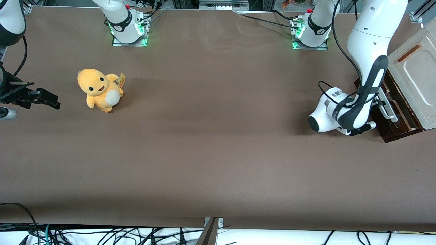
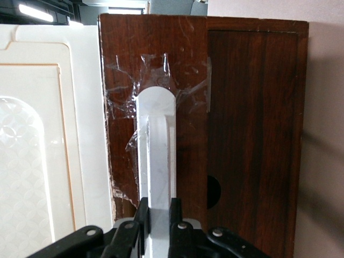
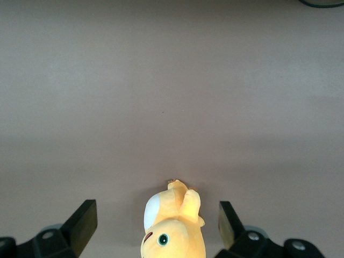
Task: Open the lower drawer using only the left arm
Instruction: 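Pull the handle with the left gripper, sliding the drawer outward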
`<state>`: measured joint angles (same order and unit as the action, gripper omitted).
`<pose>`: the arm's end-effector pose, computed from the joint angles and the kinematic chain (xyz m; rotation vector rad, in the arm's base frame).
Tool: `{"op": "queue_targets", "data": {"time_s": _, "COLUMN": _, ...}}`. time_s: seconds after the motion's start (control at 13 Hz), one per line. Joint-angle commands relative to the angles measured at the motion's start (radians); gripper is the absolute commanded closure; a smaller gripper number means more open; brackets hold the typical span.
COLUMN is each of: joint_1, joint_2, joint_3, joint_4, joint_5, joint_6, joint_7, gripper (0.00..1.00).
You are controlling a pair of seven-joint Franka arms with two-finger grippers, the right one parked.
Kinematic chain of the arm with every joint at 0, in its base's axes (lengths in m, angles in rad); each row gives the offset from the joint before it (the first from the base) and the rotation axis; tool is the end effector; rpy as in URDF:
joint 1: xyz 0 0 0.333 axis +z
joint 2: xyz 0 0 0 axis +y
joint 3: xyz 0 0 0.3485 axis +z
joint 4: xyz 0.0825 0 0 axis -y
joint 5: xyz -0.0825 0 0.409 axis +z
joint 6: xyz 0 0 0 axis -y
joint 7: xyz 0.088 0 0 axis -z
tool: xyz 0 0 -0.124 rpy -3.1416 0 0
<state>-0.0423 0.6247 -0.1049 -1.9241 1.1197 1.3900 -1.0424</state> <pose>0.5642 0.0436 0.1816 -1.7021 -0.2801 0.2788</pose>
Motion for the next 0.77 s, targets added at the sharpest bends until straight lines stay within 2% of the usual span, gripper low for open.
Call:
{"op": "queue_targets", "data": {"time_s": 0.0, "joint_1": -0.022, "joint_2": -0.01, "joint_3": -0.015, "joint_4": 0.028, "joint_5": -0.026, "joint_6": -0.078, "joint_7": 0.005, "gripper": 0.97}}
{"op": "queue_targets", "data": {"time_s": 0.69, "joint_1": -0.021, "joint_2": -0.007, "joint_3": -0.052, "joint_4": 0.053, "joint_5": -0.043, "joint_6": -0.12, "joint_7": 0.005, "gripper": 0.97}}
